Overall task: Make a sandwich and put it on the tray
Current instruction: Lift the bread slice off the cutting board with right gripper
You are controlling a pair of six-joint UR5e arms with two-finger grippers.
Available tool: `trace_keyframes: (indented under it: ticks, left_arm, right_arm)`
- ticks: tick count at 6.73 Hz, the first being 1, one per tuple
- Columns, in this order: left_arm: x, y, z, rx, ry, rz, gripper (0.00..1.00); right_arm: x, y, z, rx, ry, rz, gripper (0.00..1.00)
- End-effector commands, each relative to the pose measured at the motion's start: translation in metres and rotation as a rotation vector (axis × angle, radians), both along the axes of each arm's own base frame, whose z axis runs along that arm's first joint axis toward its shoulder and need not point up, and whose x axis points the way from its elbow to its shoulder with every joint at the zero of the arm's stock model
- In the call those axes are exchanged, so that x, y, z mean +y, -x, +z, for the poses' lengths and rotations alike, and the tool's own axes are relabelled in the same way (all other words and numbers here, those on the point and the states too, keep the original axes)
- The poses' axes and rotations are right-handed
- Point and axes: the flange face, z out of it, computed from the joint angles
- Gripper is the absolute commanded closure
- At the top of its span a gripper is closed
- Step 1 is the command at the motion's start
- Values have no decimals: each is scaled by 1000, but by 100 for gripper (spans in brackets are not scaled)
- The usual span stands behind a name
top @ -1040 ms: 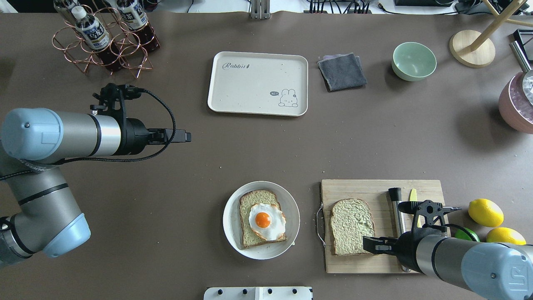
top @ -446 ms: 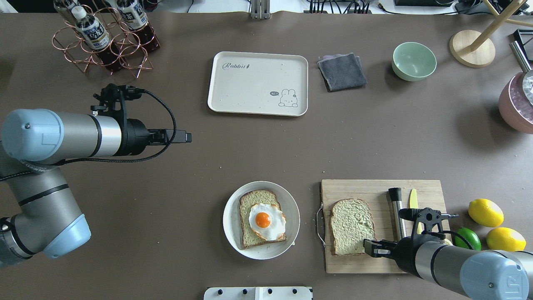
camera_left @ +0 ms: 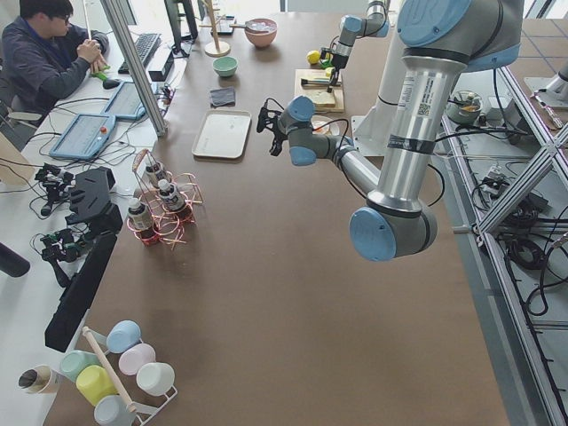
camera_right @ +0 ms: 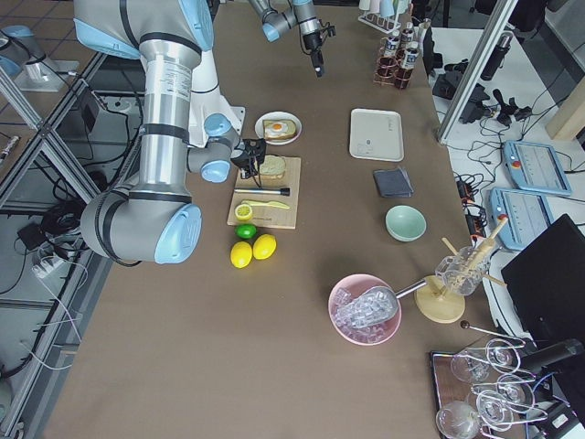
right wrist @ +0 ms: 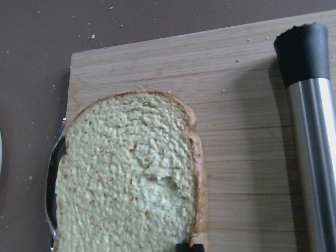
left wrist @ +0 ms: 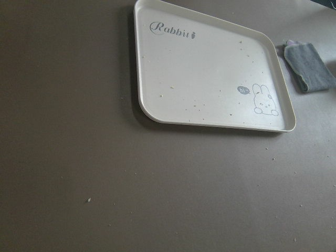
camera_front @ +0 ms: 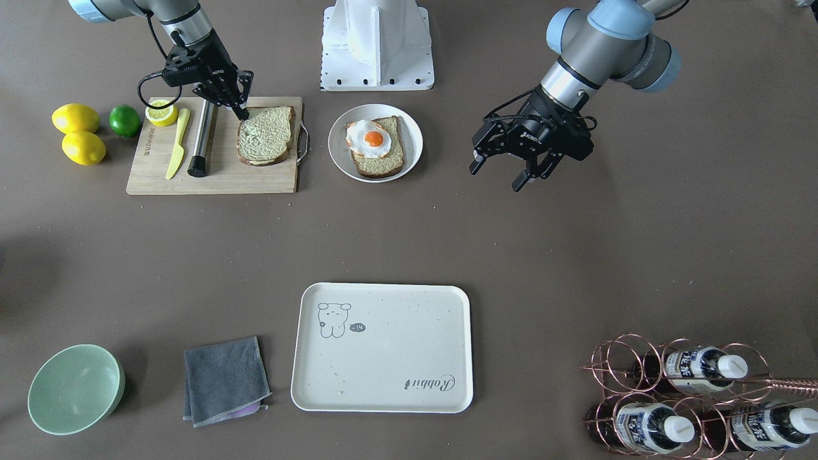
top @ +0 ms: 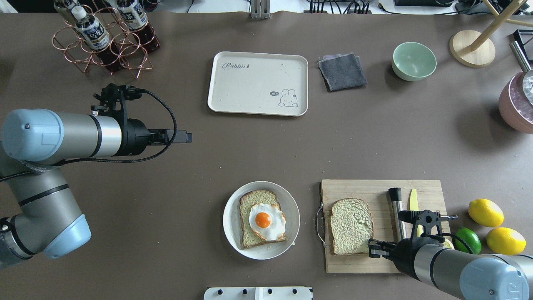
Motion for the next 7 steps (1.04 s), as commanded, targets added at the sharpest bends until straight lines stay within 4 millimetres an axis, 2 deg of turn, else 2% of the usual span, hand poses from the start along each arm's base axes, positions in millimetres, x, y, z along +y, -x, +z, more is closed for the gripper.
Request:
trace_keyframes:
  ticks: [1, 2, 3, 5, 6, 7]
  left_arm:
    - [0, 0, 0, 0, 0, 0, 2]
    - [0, 0, 0, 0, 0, 0, 2]
    - [0, -1, 1, -1, 1, 2, 2]
    - [1, -1, 0, 1, 2, 3, 2]
    - [1, 0, -1, 6, 6, 3, 2]
    - [2, -1, -2, 12, 15, 0, 2]
  right_arm:
    - [2, 0, -4, -6, -9, 2, 100]
    - [-4, -15, -29, -55, -9, 13, 100]
    - [-20, -34, -47, -88, 2, 23, 100]
    - [-67, -78, -73, -156, 55, 4, 100]
    - [-91, -110, -84, -181, 27, -61, 100]
    - [-102, -104, -115, -251, 2, -93, 100]
